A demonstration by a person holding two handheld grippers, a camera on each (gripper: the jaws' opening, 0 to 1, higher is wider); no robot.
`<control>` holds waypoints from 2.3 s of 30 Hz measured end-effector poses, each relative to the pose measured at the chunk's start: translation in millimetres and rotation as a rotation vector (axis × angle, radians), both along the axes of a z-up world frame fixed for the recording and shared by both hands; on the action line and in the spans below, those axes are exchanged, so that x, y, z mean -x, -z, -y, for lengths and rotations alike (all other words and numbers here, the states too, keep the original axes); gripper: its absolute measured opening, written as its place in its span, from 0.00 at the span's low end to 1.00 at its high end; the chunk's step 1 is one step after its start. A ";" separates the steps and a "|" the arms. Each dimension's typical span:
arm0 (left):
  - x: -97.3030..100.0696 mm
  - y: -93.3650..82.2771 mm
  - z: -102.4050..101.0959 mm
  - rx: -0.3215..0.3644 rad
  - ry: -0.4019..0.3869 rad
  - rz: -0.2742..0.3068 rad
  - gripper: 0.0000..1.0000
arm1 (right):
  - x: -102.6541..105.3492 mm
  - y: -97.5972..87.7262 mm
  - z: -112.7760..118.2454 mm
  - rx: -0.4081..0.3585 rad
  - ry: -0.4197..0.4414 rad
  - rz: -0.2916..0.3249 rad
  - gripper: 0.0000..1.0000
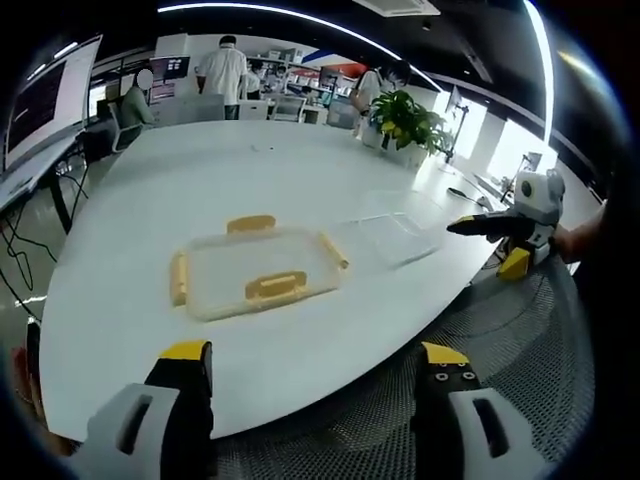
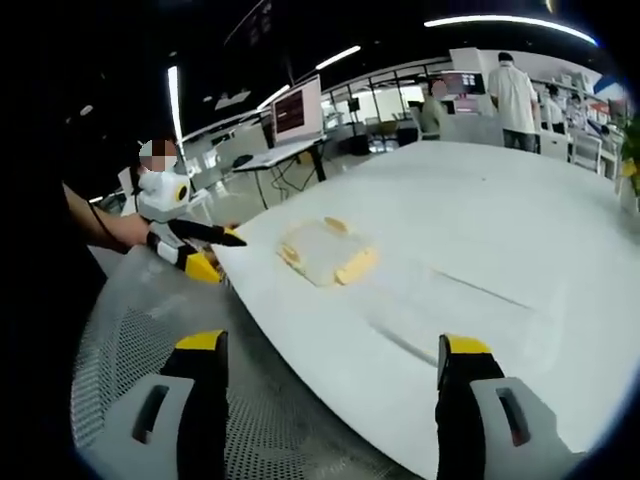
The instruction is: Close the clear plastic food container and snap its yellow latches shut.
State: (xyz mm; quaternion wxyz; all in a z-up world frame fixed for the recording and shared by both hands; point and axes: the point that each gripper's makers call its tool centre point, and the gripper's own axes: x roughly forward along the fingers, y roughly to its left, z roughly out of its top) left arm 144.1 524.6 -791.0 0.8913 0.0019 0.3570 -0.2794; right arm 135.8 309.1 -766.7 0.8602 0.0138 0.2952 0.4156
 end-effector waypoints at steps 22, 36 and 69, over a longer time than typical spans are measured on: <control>-4.1 -11.7 1.3 -0.072 0.100 0.043 0.89 | -4.4 -27.4 -7.6 -0.013 -0.036 0.053 1.00; -25.3 -7.2 2.0 -0.070 0.095 0.064 0.79 | -13.7 -40.1 -18.2 -0.055 -0.028 0.046 0.96; -30.9 3.6 -9.2 -0.100 0.272 -0.060 0.94 | -35.3 -32.3 -49.8 0.016 -0.134 0.045 0.92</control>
